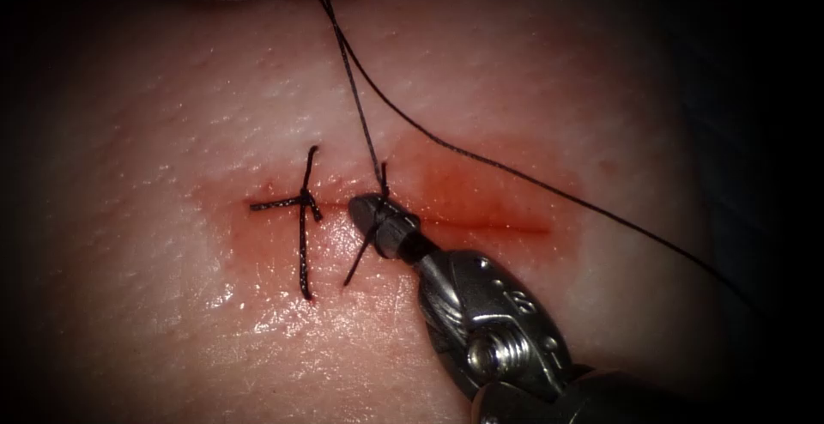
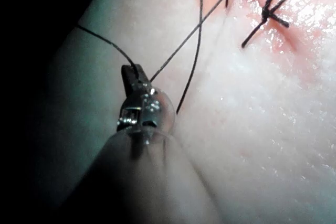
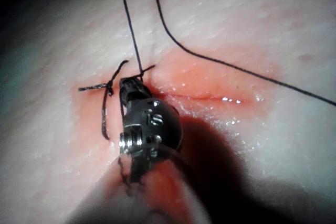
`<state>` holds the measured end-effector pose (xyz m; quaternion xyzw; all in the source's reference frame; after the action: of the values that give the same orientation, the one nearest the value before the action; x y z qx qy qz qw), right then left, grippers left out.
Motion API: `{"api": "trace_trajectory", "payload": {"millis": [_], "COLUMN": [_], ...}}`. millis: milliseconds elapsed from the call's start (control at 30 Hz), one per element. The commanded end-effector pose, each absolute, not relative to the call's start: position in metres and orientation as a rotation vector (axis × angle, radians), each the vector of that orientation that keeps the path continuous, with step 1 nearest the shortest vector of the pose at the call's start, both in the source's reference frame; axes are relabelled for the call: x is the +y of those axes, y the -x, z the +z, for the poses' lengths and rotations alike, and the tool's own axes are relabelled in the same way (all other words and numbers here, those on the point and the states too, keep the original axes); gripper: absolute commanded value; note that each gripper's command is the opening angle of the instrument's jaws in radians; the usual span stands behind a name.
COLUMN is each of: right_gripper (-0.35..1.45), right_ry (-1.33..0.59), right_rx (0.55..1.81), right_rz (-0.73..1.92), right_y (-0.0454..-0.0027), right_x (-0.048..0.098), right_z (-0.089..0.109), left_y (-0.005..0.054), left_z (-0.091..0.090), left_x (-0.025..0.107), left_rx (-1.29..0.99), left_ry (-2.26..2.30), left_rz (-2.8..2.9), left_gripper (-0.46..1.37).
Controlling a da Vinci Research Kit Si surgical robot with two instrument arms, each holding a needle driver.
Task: Wound Closure
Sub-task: Pull the right gripper down and the left gripper up to tighten the suture
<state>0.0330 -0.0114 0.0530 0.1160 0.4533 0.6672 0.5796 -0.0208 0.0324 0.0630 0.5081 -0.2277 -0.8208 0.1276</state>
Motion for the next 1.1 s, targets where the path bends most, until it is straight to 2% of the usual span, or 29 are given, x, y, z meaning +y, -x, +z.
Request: {"api": "trace_trajectory", "payload": {"millis": [33,200,500,833,1100], "right_gripper": [-0.35,-0.35,-0.35,-0.35,-0.35], "right_ry": [-0.223,-0.043,0.011,-0.002,-0.107], "right_rx": [1.076,1.060,1.090,1.123,1.162], "right_rz": [1.490,1.194,1.090,1.068,1.163], "right_y": [-0.0329,-0.0332,-0.0340,-0.0341,-0.0346], "right_x": [-0.0118,-0.0125,-0.0138,-0.0150,-0.0159], "right_z": [0.0533,0.0534,0.0520,0.0510,0.0505], "left_y": [0.0207,0.0205,0.0206,0.0211,0.0218], "left_z": [0.0634,0.0647,0.0651,0.0653,0.0652], "left_x": [0.0326,0.0335,0.0346,0.0355,0.0373], "left_rx": [-0.660,-0.660,-0.657,-0.657,-0.670], "left_ry": [-1.478,-1.478,-1.479,-1.476,-1.466], "left_rz": [-2.388,-2.389,-2.394,-2.397,-2.394], "left_gripper": [-0.35,-0.35,-0.35,-0.35,-0.35]}}
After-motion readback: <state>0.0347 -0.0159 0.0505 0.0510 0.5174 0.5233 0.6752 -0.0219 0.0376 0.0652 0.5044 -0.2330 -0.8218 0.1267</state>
